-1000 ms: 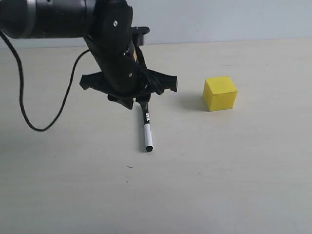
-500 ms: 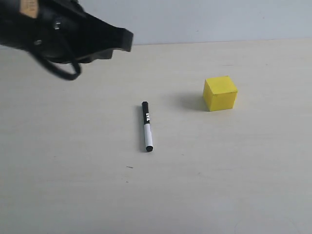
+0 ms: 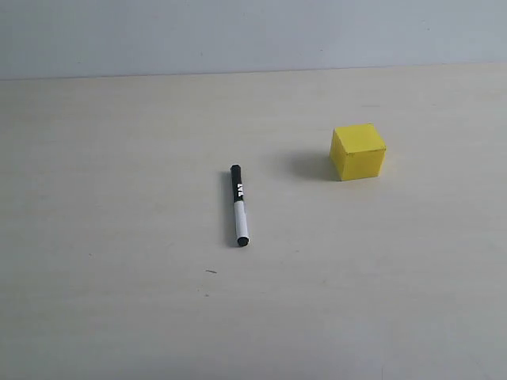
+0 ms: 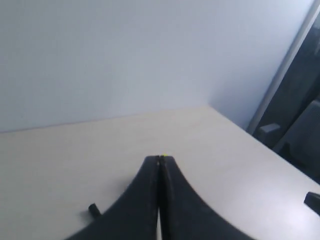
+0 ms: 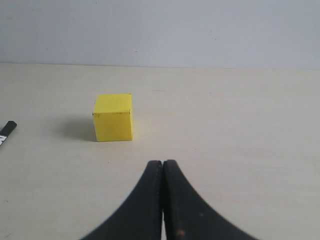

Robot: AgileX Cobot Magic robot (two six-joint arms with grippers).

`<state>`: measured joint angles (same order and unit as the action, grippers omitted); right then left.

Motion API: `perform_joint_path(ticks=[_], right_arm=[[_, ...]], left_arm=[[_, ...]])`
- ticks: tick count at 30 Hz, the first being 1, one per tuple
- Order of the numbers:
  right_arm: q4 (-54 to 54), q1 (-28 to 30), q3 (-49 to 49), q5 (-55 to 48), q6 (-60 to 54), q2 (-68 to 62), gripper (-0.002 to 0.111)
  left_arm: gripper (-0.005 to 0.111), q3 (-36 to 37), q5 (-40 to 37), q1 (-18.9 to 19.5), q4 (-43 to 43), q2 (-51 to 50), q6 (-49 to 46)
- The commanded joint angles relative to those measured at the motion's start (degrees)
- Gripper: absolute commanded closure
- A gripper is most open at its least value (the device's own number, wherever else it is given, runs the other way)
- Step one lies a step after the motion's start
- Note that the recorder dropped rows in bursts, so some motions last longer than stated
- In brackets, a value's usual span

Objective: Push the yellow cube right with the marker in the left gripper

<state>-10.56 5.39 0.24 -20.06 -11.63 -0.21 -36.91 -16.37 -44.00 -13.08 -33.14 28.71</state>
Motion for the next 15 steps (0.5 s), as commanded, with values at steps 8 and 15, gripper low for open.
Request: perform_joint_path(ticks=[8,15], right_arm=[[0.0,-0.1,-0.2,0.2,-0.1,0.2,0.108],[0.0,-0.1,-0.2,0.2,-0.1,0.2,0.108]], left_arm=[[0.107,0.4,0.0,0.0,-0.1,11.8,0.2],[0.107,0.4,-1.0,-1.0,-0.2,12.4,0.1]])
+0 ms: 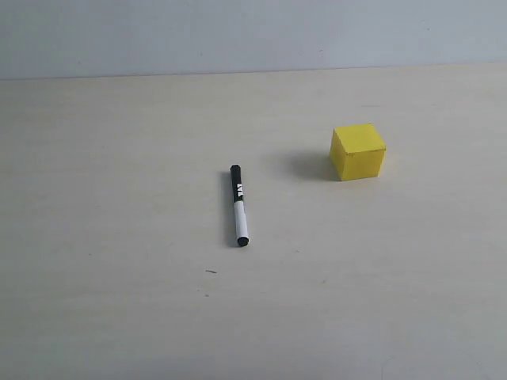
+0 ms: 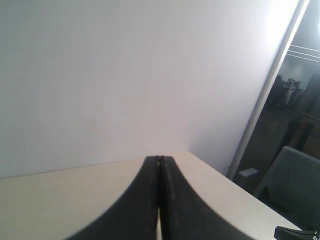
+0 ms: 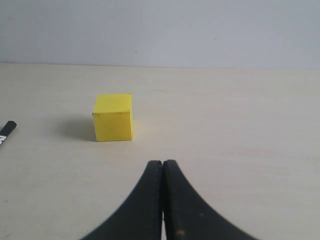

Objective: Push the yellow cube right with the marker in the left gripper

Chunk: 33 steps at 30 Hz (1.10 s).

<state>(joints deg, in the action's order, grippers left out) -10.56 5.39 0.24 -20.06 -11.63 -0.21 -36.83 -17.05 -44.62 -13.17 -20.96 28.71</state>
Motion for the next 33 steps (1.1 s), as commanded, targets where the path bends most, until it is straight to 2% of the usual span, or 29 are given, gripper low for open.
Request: perform_joint_path(ticks=[1,3,6,14,23,33], right_arm=[[0.0,-0.1,-0.2,0.2,-0.1,0.2,0.108],[0.0,-0.1,-0.2,0.2,-0.1,0.2,0.108],[0.0,-0.1,-0.2,0.2,-0.1,0.2,0.108],[0.0,-0.1,-0.2,0.2,-0.1,0.2,0.108],[0.0,-0.1,-0.2,0.2,-0.1,0.2,0.108],[0.0,-0.1,-0.2,0.2,-0.1,0.2,0.108]], left_arm=[[0.107,0.3,-0.3,-0.3,-0.1,0.3,0.1],[0.107,0.3,-0.4,-0.2,-0.1,1.3,0.1],[0.107,0.3,-0.5,2.3,-0.1,3.1,0.1],[0.107,0.3,-1.0,12.7,0.3,7.7,0.2],[0.107,0.3,-12.2,25.5,0.3,13.4,-0.1],[0.107,0.3,-14.3,34.2,-0.7,19.7,-0.2]])
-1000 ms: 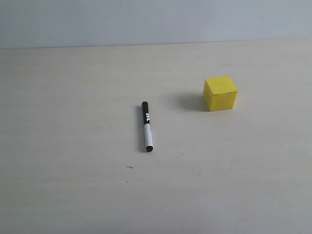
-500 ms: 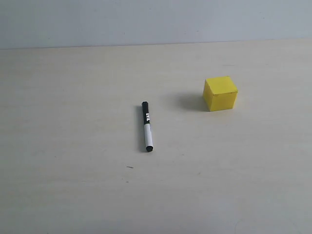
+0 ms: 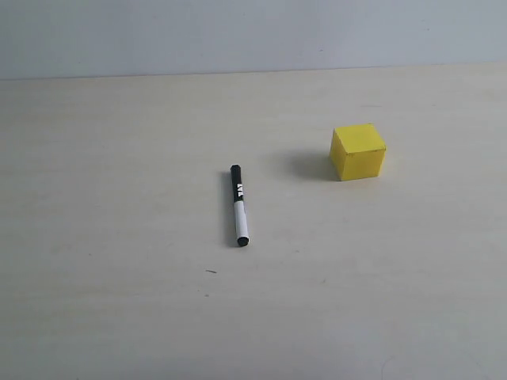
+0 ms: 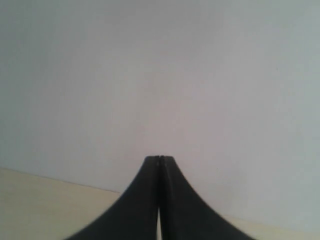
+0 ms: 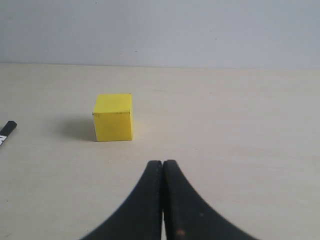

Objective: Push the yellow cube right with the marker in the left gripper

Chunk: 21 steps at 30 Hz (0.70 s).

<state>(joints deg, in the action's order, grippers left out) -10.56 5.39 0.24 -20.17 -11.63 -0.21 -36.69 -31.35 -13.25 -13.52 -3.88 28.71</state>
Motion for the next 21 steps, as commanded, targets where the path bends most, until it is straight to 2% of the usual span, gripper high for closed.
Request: perform_joint_path(ticks=[1,11,15,19,21], right_arm=[[0.0,-0.1,-0.2,0.3,-0.1,0.2,0.108],[0.0,-0.1,-0.2,0.3,-0.1,0.2,0.108],[0.0,-0.1,-0.2,0.3,-0.1,0.2,0.108],[0.0,-0.1,-0.2,0.3,-0.1,0.2,0.108],[0.0,-0.1,-0.2,0.3,-0.1,0.2,0.108]], left_arm=[[0.107,0.2,0.0,3.5,-0.9,3.2,-0.2],[0.107,2.5,0.3,4.1,-1.3,3.9,-2.3],[0.107,8.3,1.4,4.1,-0.6,3.9,-11.5],[0.107,14.2,11.7,4.1,6.6,3.9,-20.1],[0.107,16.7,14.3,4.1,8.7,3.9,-22.8]])
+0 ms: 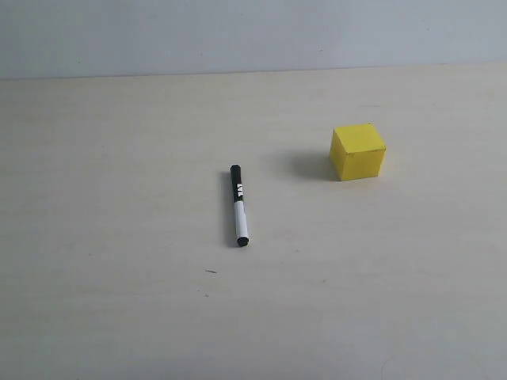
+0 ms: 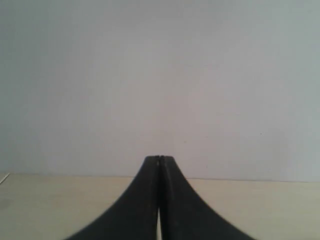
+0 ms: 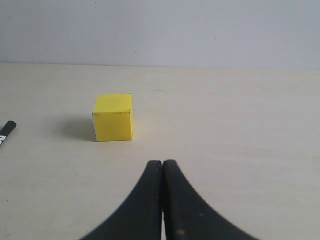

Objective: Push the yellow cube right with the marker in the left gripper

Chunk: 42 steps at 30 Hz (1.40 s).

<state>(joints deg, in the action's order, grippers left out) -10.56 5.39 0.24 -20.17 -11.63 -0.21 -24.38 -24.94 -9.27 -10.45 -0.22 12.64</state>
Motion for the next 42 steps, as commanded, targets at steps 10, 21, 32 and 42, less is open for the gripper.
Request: perform_joint_path(ticks=[10,21,32,42], right_arm=[[0.0,-0.1,-0.2,0.5,-0.1,0.2,0.108],[0.0,-0.1,-0.2,0.5,-0.1,0.2,0.108],[0.0,-0.1,-0.2,0.5,-0.1,0.2,0.108],[0.0,-0.1,-0.2,0.5,-0.1,0.2,0.108]], left_arm=[[0.107,16.0,10.5,0.1,5.6,0.2,-10.5],[0.107,24.4,10.5,0.5,5.7,0.2,-10.5],[0.107,24.4,3.8,1.4,5.7,0.2,-10.5],[0.107,24.4,3.8,1.4,5.7,0.2,-10.5]])
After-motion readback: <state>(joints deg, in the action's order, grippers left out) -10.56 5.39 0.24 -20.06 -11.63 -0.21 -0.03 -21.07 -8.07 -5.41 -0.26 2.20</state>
